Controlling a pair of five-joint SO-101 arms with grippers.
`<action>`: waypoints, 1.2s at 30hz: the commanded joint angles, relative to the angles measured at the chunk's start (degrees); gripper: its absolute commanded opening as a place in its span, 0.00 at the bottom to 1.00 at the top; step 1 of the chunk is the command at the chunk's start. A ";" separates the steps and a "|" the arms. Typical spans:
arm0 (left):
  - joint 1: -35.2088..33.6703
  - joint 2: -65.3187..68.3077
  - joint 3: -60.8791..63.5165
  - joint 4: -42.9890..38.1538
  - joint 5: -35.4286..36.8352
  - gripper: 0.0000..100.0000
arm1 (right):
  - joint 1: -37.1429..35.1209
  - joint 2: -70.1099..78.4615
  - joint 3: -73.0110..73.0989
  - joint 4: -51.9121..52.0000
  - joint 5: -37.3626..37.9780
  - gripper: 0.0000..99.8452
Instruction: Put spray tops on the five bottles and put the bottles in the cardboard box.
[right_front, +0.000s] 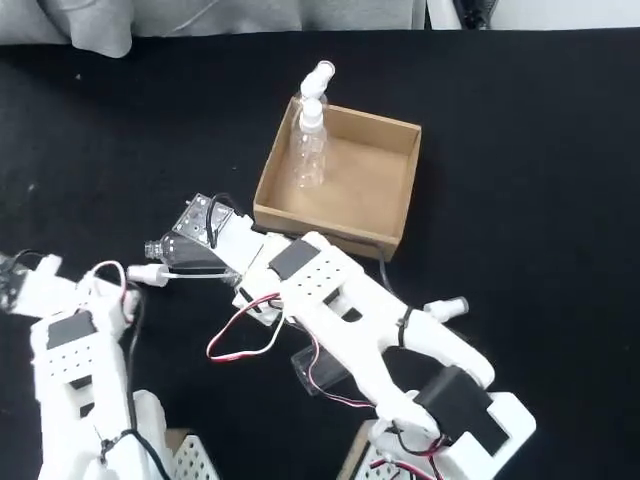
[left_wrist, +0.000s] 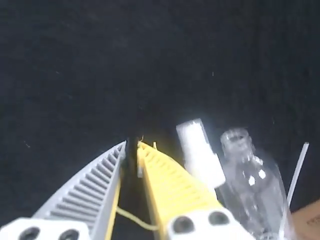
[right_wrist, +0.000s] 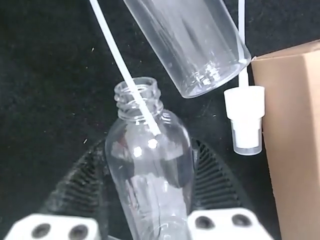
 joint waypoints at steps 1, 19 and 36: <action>-5.32 -0.53 -4.70 -0.88 -3.43 0.03 | -1.05 -0.40 -4.09 -0.88 -0.18 0.05; -1.27 -0.53 -6.46 1.85 0.53 0.14 | -1.05 -0.40 -4.09 -0.88 -0.18 0.06; 7.87 0.26 -14.64 12.04 4.22 0.22 | -1.05 -0.40 -4.09 -0.88 -0.09 0.05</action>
